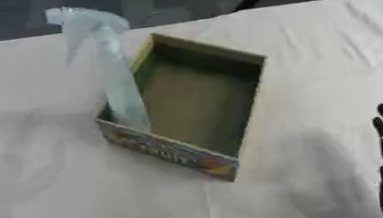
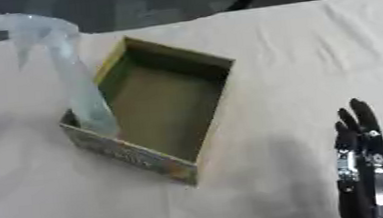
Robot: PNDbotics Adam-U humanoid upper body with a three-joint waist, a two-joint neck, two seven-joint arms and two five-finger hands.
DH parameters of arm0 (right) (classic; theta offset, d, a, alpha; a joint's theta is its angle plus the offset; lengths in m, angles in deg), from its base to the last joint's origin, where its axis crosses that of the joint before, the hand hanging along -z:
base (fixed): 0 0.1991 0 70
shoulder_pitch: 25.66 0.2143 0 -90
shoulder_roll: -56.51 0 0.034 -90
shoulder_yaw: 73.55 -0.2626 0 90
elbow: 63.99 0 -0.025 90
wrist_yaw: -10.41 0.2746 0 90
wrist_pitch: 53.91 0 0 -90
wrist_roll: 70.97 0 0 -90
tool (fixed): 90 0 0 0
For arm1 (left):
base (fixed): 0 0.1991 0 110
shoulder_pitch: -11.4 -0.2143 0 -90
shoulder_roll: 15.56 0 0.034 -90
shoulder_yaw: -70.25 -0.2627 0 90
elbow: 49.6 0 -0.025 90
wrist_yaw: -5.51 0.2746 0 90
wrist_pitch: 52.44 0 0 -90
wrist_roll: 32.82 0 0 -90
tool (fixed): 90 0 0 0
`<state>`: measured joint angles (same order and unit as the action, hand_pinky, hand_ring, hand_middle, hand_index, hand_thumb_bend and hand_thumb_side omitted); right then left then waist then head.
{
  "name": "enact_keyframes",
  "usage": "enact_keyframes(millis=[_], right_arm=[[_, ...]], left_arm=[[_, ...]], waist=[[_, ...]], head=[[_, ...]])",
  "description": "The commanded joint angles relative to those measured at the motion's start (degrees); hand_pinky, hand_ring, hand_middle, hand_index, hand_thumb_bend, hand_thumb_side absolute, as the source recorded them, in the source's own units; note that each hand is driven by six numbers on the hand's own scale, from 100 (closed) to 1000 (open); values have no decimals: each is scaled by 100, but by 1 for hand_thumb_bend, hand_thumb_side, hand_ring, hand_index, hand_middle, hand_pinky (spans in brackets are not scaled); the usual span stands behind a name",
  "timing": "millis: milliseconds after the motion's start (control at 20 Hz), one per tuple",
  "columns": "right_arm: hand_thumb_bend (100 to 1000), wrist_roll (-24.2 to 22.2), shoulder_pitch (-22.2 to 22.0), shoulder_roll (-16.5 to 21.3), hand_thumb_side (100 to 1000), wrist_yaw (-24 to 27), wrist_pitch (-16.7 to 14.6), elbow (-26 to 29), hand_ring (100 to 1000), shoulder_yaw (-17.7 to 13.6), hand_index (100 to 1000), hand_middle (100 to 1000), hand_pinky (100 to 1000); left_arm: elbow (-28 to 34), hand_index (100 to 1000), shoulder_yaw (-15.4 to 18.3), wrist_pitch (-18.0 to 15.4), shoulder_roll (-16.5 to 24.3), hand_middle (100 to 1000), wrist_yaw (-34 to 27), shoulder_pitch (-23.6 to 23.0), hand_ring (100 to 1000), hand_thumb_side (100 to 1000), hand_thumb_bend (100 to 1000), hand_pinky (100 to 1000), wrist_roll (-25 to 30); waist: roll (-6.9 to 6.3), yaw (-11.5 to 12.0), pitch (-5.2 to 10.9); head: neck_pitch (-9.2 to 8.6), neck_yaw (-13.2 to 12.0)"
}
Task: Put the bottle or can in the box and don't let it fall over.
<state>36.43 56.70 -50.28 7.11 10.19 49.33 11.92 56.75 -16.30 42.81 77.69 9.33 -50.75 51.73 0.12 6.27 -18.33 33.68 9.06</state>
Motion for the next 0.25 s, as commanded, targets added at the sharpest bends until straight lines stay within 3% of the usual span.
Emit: enact_keyframes(millis=[50, 250], right_arm=[[100, 16, 10, -39, 679, -91, 12, 127, 990, 17, 1000, 1000, 1000], [100, 23, 43, -100, 679, -141, 31, 127, 991, 36, 1000, 1000, 1000]], left_arm=[[123, 1000, 99, -33, 148, 1000, -133, 35, 1000, 672, 100, 1000, -670], [150, 1000, 163, -172, 33, 1000, -348, 48, 1000, 672, 100, 1000, -706]], waist=[[9, 3, 71], [61, 3, 37]], head=[[-76, -12], [-91, -11]])
